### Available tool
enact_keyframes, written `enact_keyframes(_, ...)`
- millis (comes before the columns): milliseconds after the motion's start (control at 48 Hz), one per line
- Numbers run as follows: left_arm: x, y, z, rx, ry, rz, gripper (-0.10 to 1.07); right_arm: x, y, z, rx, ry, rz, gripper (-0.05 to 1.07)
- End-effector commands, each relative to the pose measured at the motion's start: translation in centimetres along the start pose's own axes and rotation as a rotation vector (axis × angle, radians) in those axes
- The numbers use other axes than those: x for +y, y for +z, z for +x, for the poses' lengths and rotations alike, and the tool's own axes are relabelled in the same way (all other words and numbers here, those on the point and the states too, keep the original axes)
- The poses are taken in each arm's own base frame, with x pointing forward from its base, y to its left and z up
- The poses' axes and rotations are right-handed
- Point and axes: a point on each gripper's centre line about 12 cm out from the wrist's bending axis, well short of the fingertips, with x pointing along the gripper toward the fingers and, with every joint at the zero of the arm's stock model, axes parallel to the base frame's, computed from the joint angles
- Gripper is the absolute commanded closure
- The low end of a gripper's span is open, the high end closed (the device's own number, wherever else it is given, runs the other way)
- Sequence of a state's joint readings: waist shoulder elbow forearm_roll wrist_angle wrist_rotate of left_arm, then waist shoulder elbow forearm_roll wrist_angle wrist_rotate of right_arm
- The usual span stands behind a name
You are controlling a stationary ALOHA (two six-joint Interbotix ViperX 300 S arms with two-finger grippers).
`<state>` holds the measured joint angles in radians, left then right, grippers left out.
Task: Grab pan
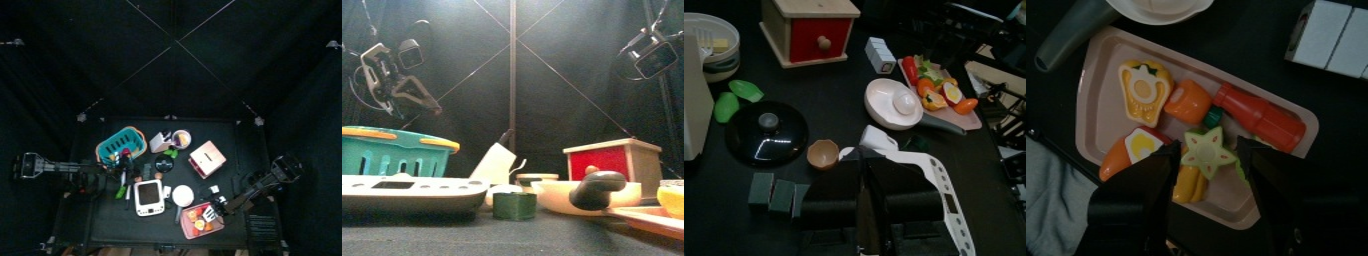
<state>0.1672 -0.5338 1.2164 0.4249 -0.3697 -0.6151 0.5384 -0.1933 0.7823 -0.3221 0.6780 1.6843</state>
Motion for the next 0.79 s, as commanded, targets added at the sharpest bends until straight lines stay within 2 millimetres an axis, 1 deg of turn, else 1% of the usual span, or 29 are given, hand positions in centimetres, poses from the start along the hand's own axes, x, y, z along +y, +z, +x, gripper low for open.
enact_keyframes(0, -0.1, 0.4, 0.1, -0.013, -0.003, 0.001, 0.54, 0.2, 2.4, -0.7, -0.053, 0.030, 0.033, 0.19)
enact_keyframes(83, -0.1, 0.4, 0.1, -0.013, -0.003, 0.001, 0.54, 0.2, 4.3, -0.6, -0.100, 0.027, 0.048, 0.19)
enact_keyframes(125, -0.1, 0.5, 0.1, -0.016, -0.003, 0.003, 0.54, 0.2, 5.6, -0.6, -0.135, 0.026, 0.051, 0.19)
enact_keyframes(188, -0.2, 0.6, 0.1, -0.021, -0.009, 0.005, 0.54, 0.1, 7.0, -0.3, -0.172, 0.011, 0.051, 0.19)
enact_keyframes(292, -0.2, 0.5, 0.1, -0.019, -0.010, 0.005, 0.54, -0.3, 8.8, 0.6, -0.214, -0.022, 0.046, 0.19)
enact_keyframes(396, -0.2, 0.3, 0.0, -0.013, -0.009, 0.002, 0.54, -0.9, 10.0, 1.9, -0.235, -0.052, 0.037, 0.19)
enact_keyframes(562, -0.1, 0.1, 0.0, -0.010, -0.009, 0.001, 0.54, -1.0, 10.7, 3.2, -0.235, -0.043, 0.026, 0.20)
enact_keyframes(667, -0.1, 0.0, 0.0, -0.006, -0.006, 0.000, 0.54, -0.8, 10.9, 3.7, -0.231, -0.037, 0.028, 0.20)
enact_keyframes(771, -0.1, 0.0, 0.0, -0.006, -0.007, 0.001, 0.54, -1.3, 10.8, 4.6, -0.220, -0.063, 0.026, 0.22)
